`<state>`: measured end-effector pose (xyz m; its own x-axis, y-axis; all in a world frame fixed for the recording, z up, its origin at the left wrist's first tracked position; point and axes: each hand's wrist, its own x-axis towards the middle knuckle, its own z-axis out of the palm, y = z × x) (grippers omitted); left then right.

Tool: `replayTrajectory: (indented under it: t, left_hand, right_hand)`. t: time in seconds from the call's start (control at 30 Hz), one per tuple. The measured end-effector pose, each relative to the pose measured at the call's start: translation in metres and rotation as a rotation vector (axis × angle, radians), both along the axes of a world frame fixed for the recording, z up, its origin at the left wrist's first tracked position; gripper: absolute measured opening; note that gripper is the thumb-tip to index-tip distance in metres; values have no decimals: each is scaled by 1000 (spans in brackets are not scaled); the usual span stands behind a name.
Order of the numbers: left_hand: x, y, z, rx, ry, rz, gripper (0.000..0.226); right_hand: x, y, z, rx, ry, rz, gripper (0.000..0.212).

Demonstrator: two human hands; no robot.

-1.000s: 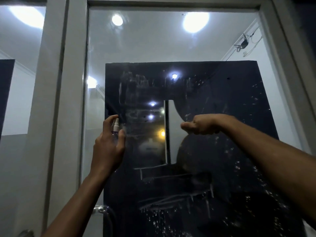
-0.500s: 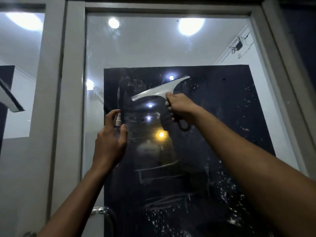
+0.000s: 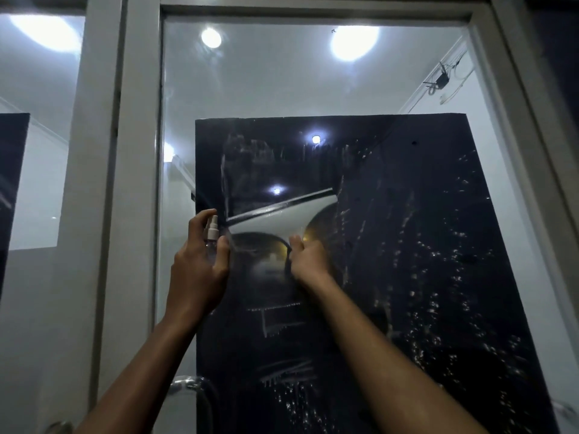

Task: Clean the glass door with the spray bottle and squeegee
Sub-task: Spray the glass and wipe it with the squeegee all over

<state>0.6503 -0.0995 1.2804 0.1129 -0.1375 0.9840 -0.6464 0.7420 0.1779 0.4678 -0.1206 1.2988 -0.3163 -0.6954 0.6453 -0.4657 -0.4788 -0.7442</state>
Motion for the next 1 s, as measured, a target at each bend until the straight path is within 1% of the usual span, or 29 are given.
replayTrajectory:
  t: [0.2,0.37,0.4,0.47,0.53,0.6,0.63,0.7,0.83,0.9,1.0]
  left_hand:
    - [-8,0,-18,28,30,-36,43]
    - [-3,4,-22,49,18,-43,42]
    - [-2,5,-20,41,12,-37,43]
    - [-3,6,-15,26,3,-23,44]
    - [-5,7,-8,19,10,2,43]
    - [-7,8,-2,-4,43,33,43]
    - [-8,8,0,-16,61,42,42]
    - [-14,8,0,-18,77,27,42]
    - [-26,4,0,12,85,4,42]
    - [-30,1,-1,17,83,7,42]
    - [-32,0,-1,25,50,16,42]
  right_hand:
    - [-7,9,-57,25,-21,34,54]
    - [-4,30,-62,-95,2,56,53]
    - [-5,32,-56,-132,38,26,52]
    - [-9,35,-35,-224,176,-33,51]
    - [-9,34,-5,-244,424,-49,55]
    - [-3,30,22,-160,740,-89,59]
    - [0,26,34,-107,862,-111,60]
    - [-1,19,53,-1,992,-134,62]
    - [-40,5,68,145,1043,-152,61]
    - [-69,4,66,212,1006,-104,62]
    - [-113,10,64,288,917,-74,57]
